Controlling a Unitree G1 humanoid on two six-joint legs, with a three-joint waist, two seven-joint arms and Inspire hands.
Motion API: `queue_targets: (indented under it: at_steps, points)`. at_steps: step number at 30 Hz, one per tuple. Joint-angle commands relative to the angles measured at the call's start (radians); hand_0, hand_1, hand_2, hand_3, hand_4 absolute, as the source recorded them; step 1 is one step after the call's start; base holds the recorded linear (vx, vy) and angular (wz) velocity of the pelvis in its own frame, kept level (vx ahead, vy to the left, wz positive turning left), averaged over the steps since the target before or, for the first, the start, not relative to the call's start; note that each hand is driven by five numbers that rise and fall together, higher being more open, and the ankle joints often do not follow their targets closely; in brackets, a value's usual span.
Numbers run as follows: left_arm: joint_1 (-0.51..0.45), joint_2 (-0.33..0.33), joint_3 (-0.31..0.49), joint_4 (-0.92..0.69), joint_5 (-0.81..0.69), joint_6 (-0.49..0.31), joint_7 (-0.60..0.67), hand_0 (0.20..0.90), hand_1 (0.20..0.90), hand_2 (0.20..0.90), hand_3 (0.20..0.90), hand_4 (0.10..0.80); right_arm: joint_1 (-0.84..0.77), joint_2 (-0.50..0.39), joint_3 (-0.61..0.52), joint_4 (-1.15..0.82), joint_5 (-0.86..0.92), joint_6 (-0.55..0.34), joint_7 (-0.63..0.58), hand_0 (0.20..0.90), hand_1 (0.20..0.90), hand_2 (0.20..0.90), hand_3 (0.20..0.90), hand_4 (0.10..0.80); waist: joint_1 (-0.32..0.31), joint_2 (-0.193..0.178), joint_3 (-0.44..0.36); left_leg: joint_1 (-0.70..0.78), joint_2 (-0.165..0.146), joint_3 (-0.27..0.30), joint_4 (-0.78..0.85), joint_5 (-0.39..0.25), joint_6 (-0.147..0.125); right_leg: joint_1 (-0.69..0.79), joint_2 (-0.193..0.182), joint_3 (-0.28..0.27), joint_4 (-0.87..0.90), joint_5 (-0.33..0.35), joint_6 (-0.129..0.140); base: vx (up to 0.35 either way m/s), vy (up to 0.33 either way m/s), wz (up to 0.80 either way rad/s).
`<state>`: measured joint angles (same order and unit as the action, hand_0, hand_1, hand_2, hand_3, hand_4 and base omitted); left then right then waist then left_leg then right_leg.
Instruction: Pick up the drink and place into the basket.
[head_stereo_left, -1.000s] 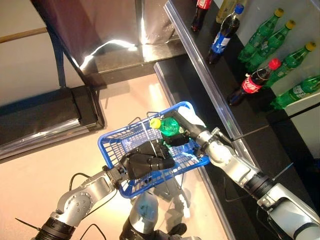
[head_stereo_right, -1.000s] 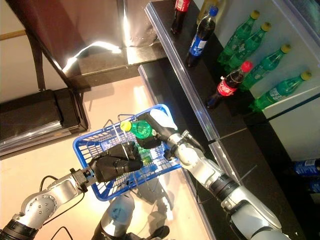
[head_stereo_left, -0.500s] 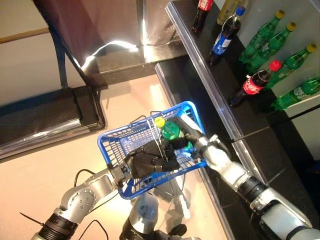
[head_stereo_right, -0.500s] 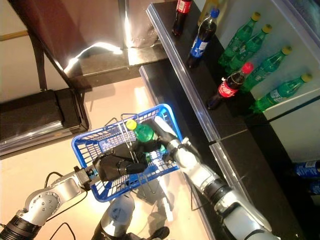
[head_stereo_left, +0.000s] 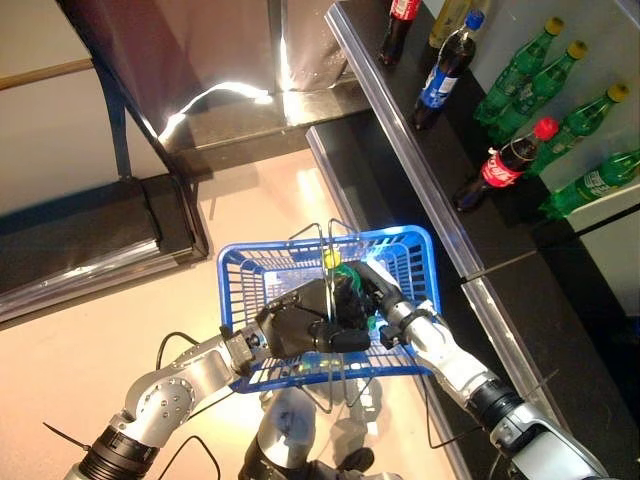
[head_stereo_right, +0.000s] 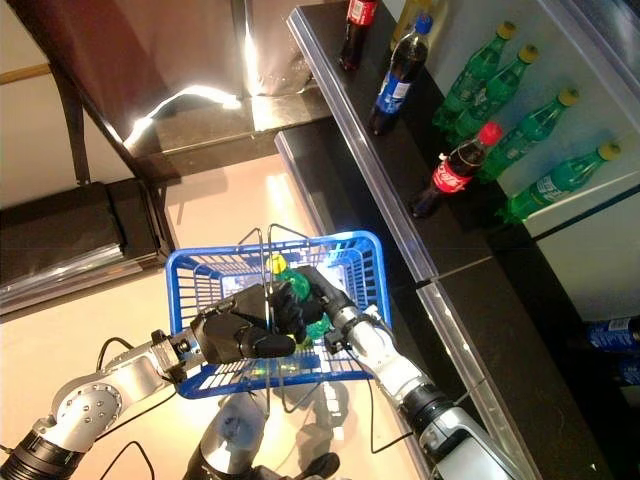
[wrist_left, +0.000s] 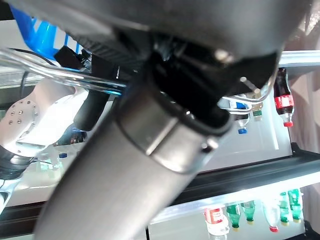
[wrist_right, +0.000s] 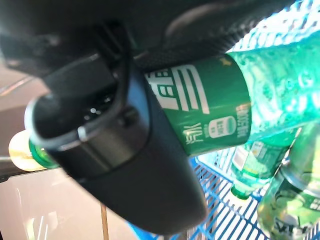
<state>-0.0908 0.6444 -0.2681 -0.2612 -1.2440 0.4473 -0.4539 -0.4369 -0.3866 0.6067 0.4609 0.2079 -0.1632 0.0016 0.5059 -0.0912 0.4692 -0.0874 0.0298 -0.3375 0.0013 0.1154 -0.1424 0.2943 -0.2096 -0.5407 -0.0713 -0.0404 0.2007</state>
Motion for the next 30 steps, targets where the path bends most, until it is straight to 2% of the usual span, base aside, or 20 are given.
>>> queue_targets:
  at_steps: [1, 5, 12, 20, 30]
  points:
    - [-0.116, -0.219, -0.038, -0.267, -0.202, -0.133, -0.274, 0.3, 0.3, 0.3, 0.2, 0.1, 0.014, 0.045, 0.057, 0.009, -0.021, -0.164, -0.021, 0.3, 0.3, 0.3, 0.2, 0.1, -0.023, 0.013, -0.393, 0.098, 0.045, -0.038, -0.086, -0.036, 0.012, -0.02, 0.009, -0.002, 0.094, -0.041, -0.058, 0.0, 0.0, 0.0]
    - [-0.119, -0.217, -0.039, -0.27, -0.201, -0.127, -0.278, 0.3, 0.3, 0.3, 0.2, 0.1, -0.03, 0.018, 0.096, -0.015, -0.166, -0.167, -0.056, 0.3, 0.3, 0.3, 0.2, 0.1, -0.018, 0.009, -0.393, 0.099, 0.045, -0.04, -0.086, -0.037, 0.01, -0.017, 0.01, -0.005, 0.092, -0.041, -0.059, 0.0, 0.0, 0.0]
    - [-0.125, -0.212, -0.053, -0.265, -0.204, -0.135, -0.297, 0.3, 0.3, 0.3, 0.2, 0.1, -0.124, -0.018, 0.195, -0.073, -0.349, -0.083, -0.104, 0.3, 0.3, 0.3, 0.2, 0.1, -0.005, 0.003, -0.393, 0.096, 0.044, -0.051, -0.086, -0.036, 0.007, -0.015, 0.012, -0.009, 0.089, -0.041, -0.06, 0.0, 0.0, 0.0]
    - [-0.147, -0.213, -0.078, -0.255, -0.219, -0.128, -0.306, 0.3, 0.3, 0.3, 0.2, 0.1, -0.214, -0.011, 0.272, -0.032, -0.549, -0.007, -0.135, 0.3, 0.3, 0.3, 0.2, 0.1, 0.013, -0.006, -0.396, 0.094, 0.041, -0.063, -0.086, -0.036, 0.007, -0.012, 0.017, -0.017, 0.082, -0.037, -0.061, 0.0, 0.0, 0.0]
    - [-0.173, -0.221, -0.106, -0.258, -0.218, -0.12, -0.331, 0.3, 0.3, 0.3, 0.2, 0.1, -0.253, 0.02, 0.323, 0.018, -0.604, 0.004, -0.142, 0.3, 0.3, 0.3, 0.2, 0.1, 0.027, -0.01, -0.397, 0.087, 0.038, -0.074, -0.086, -0.034, 0.007, -0.013, 0.021, -0.025, 0.077, -0.033, -0.062, -0.006, 0.002, 0.02]
